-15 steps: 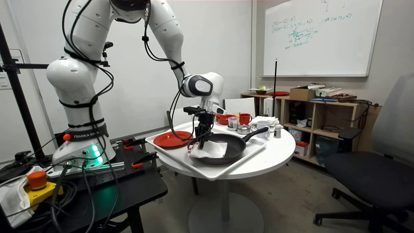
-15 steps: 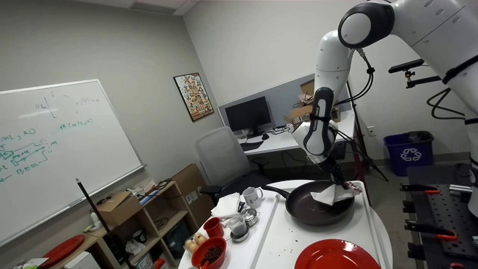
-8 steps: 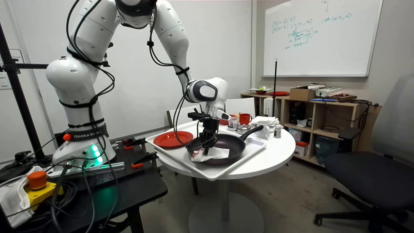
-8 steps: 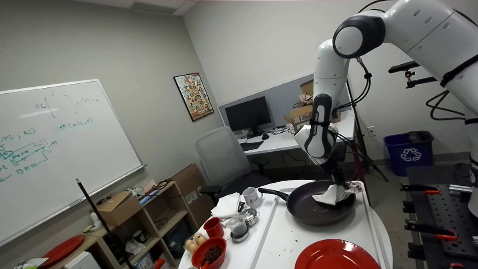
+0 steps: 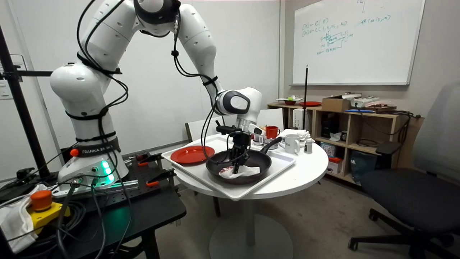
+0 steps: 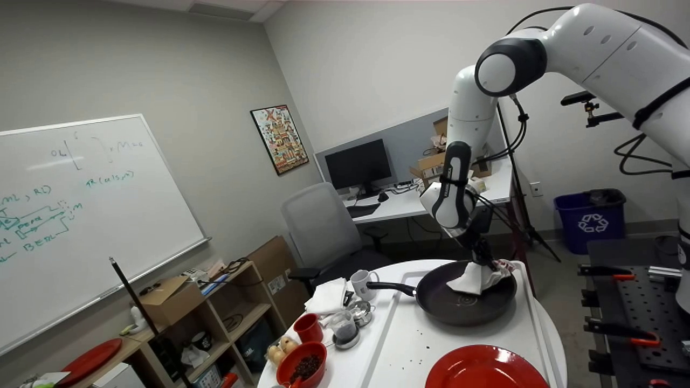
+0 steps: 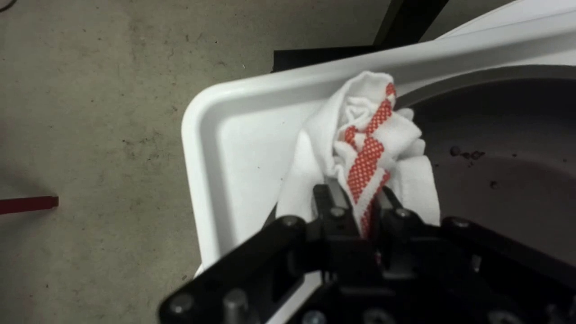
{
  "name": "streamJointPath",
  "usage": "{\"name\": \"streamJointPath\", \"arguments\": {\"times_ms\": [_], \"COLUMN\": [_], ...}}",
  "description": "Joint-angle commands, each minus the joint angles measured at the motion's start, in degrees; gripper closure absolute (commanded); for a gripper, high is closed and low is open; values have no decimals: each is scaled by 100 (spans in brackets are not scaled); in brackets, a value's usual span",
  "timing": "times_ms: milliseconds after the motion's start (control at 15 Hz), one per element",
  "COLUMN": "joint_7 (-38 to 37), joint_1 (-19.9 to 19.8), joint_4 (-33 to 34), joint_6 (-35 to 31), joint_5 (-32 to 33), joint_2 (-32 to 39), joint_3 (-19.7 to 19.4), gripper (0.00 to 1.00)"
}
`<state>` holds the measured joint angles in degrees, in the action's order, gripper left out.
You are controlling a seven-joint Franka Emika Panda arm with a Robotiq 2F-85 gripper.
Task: Use the white towel to wipe the pan
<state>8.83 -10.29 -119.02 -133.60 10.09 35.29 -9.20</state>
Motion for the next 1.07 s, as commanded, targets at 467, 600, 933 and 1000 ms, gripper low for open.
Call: {"name": "streamJointPath", "arguments": {"times_ms": [467,600,933,1000], "joint_7": [-146,-247,-395,-387], "joint_1": [83,111,17,8], "joint_4": [125,183,465,487], "joint_6": [-545,-640,-806,-851], "joint_5": [-10,7,-32,-19], "joint_2": [398,501,728,738], "joint_3": [167,116,-2,-13], "gripper": [92,92,93,93]}}
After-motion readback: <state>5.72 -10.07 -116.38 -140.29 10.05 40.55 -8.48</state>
